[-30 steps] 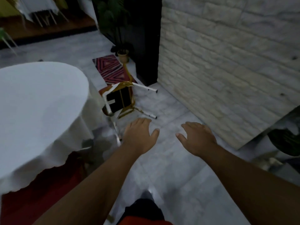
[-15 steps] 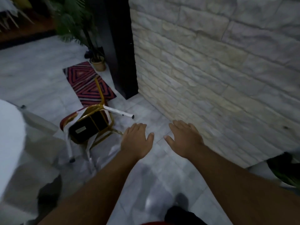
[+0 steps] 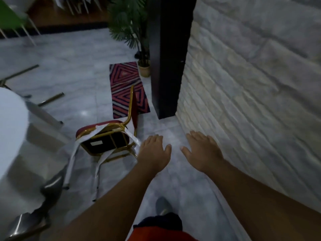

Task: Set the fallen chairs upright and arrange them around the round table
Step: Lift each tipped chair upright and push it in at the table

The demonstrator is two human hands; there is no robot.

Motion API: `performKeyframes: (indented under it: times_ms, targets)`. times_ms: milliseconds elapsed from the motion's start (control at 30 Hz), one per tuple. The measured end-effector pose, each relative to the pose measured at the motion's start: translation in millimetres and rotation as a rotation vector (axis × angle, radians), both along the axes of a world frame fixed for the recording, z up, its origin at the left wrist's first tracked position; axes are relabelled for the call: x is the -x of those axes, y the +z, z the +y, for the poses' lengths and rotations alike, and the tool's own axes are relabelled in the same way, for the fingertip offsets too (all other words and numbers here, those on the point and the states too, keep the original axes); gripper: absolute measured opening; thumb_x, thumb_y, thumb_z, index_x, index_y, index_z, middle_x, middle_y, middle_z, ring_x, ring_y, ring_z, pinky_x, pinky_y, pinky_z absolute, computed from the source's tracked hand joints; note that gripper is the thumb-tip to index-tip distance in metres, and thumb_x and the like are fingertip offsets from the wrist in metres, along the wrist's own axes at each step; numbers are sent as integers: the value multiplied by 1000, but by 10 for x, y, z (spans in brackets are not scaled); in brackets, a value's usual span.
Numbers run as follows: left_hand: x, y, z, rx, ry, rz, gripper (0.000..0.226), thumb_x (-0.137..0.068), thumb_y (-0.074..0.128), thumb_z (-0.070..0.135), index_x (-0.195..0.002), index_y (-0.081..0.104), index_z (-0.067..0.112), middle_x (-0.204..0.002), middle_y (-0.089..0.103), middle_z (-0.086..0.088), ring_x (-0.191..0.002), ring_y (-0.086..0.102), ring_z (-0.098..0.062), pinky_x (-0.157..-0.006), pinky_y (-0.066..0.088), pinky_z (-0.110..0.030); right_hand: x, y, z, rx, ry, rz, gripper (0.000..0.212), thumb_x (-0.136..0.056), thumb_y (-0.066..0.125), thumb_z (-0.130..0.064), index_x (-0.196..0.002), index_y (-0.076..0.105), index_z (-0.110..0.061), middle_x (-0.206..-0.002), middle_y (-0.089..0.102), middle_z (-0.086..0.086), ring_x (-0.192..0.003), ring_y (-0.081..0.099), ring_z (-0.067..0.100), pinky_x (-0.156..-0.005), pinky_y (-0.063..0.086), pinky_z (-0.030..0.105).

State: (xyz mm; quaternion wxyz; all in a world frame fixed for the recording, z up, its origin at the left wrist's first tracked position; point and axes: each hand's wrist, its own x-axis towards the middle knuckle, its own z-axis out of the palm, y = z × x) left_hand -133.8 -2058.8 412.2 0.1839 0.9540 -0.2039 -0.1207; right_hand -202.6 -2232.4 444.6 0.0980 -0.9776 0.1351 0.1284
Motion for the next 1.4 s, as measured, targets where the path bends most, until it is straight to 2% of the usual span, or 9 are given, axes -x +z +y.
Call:
performKeyframes:
  times_ms: [333,500,733,900,1000,1100,1267,1400]
  targets:
    - [-1747,-97,-642,-8,162,45,62,-103,38,51,-153,39,13,-160,40,-9,-151,30,-27,-124,24,-45,-1909,-104,-728,1,147,11,68,-104,29,-55,-160,19,-19,-170,15,3,-156,13,19,-127,8,42]
    - [-2526,-192,-927,0,295,55,64,-102,39,52,-154,38,13,-163,36,-9,-154,26,-26,-126,21,-43,-2921,-228,-1101,35,299,34,69,-104,30,-56,-160,21,-17,-170,17,3,-156,16,20,-126,13,42]
    - [-3367,-244,-1158,9,463,75,66,-102,38,52,-154,36,13,-163,36,-9,-154,25,-26,-126,23,-44,-4407,-176,-1294,58,546,53,69,-104,29,-56,-161,17,-19,-170,14,-1,-157,8,17,-128,7,42]
    - [-4033,-446,-1129,20,558,91,66,-101,41,52,-153,38,11,-162,37,-9,-153,27,-27,-126,22,-43,-5331,-315,-1065,52,702,91,68,-104,32,-55,-161,19,-20,-170,14,0,-157,9,17,-126,6,40]
    - [-4579,-647,-991,24,624,96,62,-99,41,53,-146,44,13,-153,47,-9,-144,38,-28,-120,32,-44,-5907,-454,-841,56,764,148,67,-105,32,-53,-161,16,-20,-170,12,-1,-157,7,16,-127,5,40]
    - [-5106,-832,-833,45,655,143,55,-98,42,51,-140,48,16,-140,54,-5,-132,45,-28,-112,38,-43,-6500,-638,-647,54,774,197,67,-104,34,-52,-161,16,-21,-171,12,-1,-157,7,17,-128,7,40]
    - [-5836,-1215,-562,49,660,234,59,-97,41,50,-143,46,13,-145,50,-10,-135,43,-31,-114,37,-46,-7394,-908,-429,89,792,243,68,-103,40,-52,-160,22,-20,-169,19,1,-156,14,19,-127,12,41]
    - [-6267,-1548,-436,75,674,300,53,-94,43,48,-133,51,13,-132,56,-11,-123,49,-31,-106,42,-46,-8006,-1202,-334,123,823,291,68,-102,44,-50,-159,25,-20,-168,24,3,-154,20,21,-126,16,42]
